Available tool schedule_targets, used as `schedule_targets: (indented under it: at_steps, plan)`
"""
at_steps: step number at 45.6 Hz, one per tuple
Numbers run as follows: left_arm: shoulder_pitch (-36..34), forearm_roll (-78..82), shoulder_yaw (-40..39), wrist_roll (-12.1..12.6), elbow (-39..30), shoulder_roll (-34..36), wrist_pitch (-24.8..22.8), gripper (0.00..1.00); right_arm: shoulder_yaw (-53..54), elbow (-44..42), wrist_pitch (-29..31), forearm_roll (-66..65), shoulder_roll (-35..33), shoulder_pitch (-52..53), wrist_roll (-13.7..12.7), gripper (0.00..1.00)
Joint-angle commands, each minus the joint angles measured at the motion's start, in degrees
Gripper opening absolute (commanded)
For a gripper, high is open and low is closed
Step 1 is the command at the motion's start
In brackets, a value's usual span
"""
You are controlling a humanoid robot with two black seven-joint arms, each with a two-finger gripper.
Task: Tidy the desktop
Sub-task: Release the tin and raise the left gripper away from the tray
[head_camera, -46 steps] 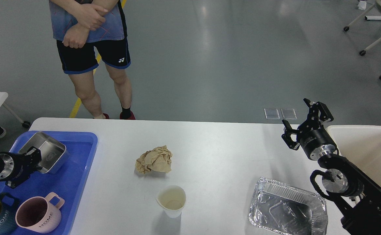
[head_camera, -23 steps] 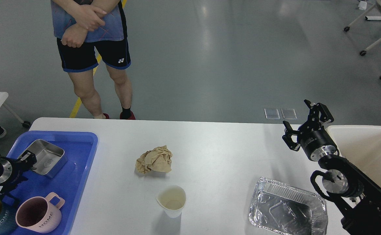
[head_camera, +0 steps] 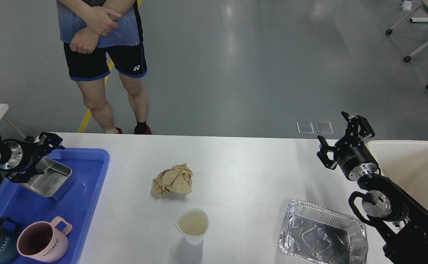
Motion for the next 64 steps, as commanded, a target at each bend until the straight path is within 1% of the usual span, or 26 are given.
schedule_targets:
  at_steps: [1,6,9,13,20,24,27,31,35,40,42,48,53,56,58,60,64]
  plan:
    - [-4.1,0.0,2.7,0.0,-4.5,0.5,-0.4,0.94,0.0,-0.1,0.0,0.0,0.1,0.1,0.0,1.0]
    - [-6.3,0.2,4.6,0.1,-9.6,1.2,0.4,0.94,0.0,-0.1,0.0,0.0,0.1,0.1,0.0,1.0]
    - [-6.9,0.5,4.7,0.1,-14.4,2.5,1.0,0.94,0.0,-0.1,0.0,0.0,0.1,0.1,0.0,1.0]
    - [-7.2,0.7,4.7,0.1,-23.9,5.7,2.3,0.94,0.0,-0.1,0.0,0.0,0.1,0.0,0.0,1.0]
    - [-7.2,0.8,4.7,0.4,-43.8,14.1,4.6,0.94,0.0,-0.1,0.0,0.0,0.1,0.0,0.0,1.0]
    - [-7.2,0.8,4.6,0.4,-54.0,19.4,5.3,0.94,0.0,-0.1,0.0,0.0,0.1,0.0,0.0,1.0]
    - [-7.1,0.8,4.6,0.2,-59.9,23.5,5.3,0.94,0.0,-0.1,0.0,0.0,0.1,0.0,0.0,1.0]
    - [-6.8,0.7,4.5,-0.1,-64.9,28.4,5.3,0.94,0.0,-0.1,0.0,0.0,0.1,-0.1,0.0,1.0]
    - [-6.7,0.4,4.2,-0.6,-66.4,32.9,4.2,0.94,-0.1,-0.1,0.0,0.0,0.1,-0.1,0.0,1.0]
    - [-6.8,0.0,3.9,-4.4,-67.1,36.9,2.3,0.94,-0.2,-0.1,0.0,0.0,0.1,0.0,0.0,1.0]
    - [-6.8,-0.1,3.9,-5.5,-67.7,38.3,1.3,0.94,-0.2,-0.1,0.0,0.0,0.1,0.1,0.0,1.0]
    - [-6.6,-0.8,3.9,-7.1,-69.6,42.1,-0.4,0.94,-0.2,-0.1,0.0,0.0,0.1,0.2,0.0,1.0]
    - [-6.6,-3.2,3.9,-8.3,-69.5,42.2,-0.9,0.94,-0.2,-0.2,0.0,0.0,0.1,0.3,0.0,1.0]
    - [-6.5,-3.9,3.9,-8.5,-69.0,41.0,0.3,0.94,-0.2,-0.5,0.0,0.0,0.1,0.2,0.0,1.0]
    - [-6.4,-4.5,4.2,-8.5,-68.2,38.9,1.6,0.94,-0.2,-0.5,0.0,0.0,0.1,0.1,0.0,1.0]
    - [-6.0,-5.2,4.5,-8.5,-66.9,36.4,4.5,0.94,-0.3,-0.5,0.0,-0.1,0.1,0.0,-0.1,1.0]
    - [-3.7,-7.1,3.9,-8.5,-63.4,30.1,12.3,0.95,-0.3,-0.5,0.0,0.0,0.1,-0.2,0.0,1.0]
